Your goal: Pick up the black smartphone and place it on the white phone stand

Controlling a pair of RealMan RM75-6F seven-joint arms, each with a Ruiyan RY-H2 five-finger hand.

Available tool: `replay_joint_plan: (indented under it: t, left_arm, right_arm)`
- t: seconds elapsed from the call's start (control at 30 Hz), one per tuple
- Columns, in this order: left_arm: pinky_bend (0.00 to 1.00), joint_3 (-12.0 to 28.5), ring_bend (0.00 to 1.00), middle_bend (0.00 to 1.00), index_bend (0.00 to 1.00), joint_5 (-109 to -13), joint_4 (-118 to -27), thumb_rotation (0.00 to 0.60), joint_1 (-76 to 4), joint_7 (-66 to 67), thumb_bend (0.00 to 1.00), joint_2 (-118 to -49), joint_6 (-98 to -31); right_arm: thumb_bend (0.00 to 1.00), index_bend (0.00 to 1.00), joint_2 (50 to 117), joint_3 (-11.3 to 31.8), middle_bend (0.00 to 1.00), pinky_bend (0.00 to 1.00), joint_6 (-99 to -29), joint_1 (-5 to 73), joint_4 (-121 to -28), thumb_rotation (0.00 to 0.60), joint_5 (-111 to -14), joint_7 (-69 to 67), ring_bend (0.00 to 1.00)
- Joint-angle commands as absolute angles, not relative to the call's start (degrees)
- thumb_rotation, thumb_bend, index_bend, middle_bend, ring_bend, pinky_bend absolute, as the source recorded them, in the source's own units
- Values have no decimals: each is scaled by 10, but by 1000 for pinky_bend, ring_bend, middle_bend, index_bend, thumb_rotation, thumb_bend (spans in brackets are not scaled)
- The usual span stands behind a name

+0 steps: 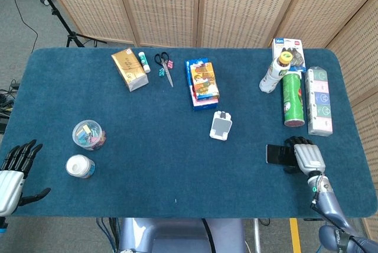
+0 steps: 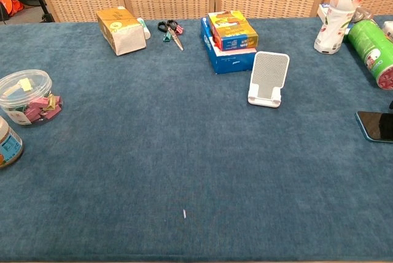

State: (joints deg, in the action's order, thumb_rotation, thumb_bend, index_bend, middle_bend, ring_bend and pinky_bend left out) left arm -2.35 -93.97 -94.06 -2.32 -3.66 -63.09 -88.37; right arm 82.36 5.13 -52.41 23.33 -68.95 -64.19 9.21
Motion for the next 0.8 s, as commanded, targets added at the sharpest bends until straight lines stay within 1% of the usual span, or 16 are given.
replay_joint_plan:
  t: [0.03,0.17,0.37,0.63,0.8]
  left_arm:
    - [0,-24,0,0,0,-940,-941,600,-23,-36,0,-631,-884]
    - [0,-24,0,0,0,-940,-941,600,-22,-36,0,-631,-885]
    - [0,-24,0,0,0,-940,-942,600,-24,-31,0,-632,-882]
    - [0,-24,0,0,0,-939,-942,600,-23,-33,0,-632,-883]
    - [0,-24,0,0,0,-940,-943,600,-23,-32,0,-632,-883]
  right_arm:
    - [0,223,822,52,187,182,-519,234,-686,600,-636,96,151]
    - [0,226,819,54,210,194,-511,234,-683,600,-628,96,171]
    - [4,270,816,55,252,222,-503,235,-678,600,-624,94,217]
    - [53,369,825,56,357,278,-492,236,-657,600,-619,84,305]
    - [174,419,833,55,408,280,-489,234,-640,600,-623,73,334]
